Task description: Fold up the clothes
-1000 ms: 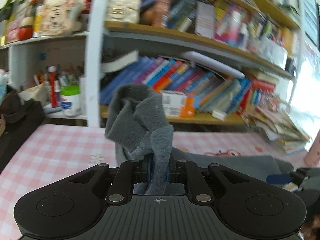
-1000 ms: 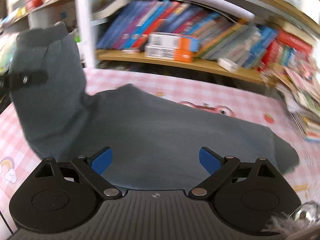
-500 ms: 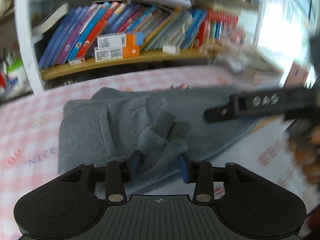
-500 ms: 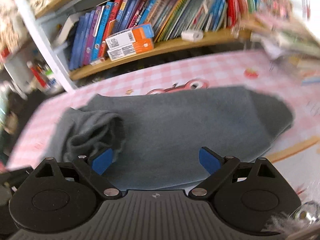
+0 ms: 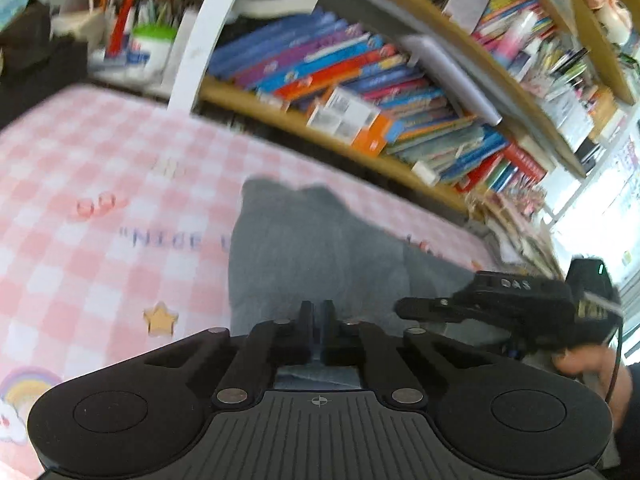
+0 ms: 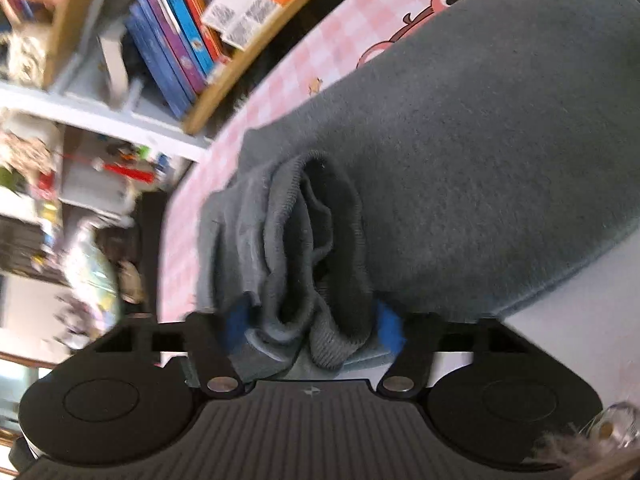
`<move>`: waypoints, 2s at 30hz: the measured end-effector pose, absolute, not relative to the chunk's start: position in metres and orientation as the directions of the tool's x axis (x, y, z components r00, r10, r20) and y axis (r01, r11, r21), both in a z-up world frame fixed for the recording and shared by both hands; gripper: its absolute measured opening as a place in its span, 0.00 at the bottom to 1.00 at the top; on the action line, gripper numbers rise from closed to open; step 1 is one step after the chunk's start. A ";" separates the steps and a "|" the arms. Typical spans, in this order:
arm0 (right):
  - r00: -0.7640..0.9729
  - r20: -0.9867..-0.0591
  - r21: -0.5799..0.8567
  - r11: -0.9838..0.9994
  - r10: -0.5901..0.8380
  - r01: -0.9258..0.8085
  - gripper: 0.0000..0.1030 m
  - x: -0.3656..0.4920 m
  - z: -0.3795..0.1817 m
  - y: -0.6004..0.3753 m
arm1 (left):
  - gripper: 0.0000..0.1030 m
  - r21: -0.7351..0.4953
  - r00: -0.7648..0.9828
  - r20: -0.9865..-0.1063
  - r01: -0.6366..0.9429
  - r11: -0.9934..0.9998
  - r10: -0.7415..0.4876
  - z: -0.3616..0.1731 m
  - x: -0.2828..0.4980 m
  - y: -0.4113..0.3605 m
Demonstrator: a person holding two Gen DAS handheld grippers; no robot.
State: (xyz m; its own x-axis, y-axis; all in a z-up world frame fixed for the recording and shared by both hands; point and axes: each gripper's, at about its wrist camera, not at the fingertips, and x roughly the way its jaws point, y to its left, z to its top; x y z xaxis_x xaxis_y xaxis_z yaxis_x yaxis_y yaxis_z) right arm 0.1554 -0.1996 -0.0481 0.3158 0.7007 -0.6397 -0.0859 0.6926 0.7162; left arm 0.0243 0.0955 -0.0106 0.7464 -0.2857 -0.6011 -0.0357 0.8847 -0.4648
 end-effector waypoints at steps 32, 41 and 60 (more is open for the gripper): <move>0.554 -0.712 0.180 0.874 0.432 -0.451 0.18 0.189 -0.018 -0.133 | 0.12 -0.381 0.787 -0.570 0.002 0.925 -0.237 0.005 0.015 0.100; 0.541 -0.724 0.185 0.876 0.428 -0.445 0.19 0.192 -0.037 -0.137 | 0.28 -0.387 0.791 -0.577 -0.047 0.921 -0.202 0.005 0.011 0.114; 0.578 -0.719 0.325 0.922 0.385 -0.209 0.57 0.083 -0.028 -0.223 | 0.70 -0.310 0.744 -0.618 0.068 0.948 -0.255 0.002 0.031 0.083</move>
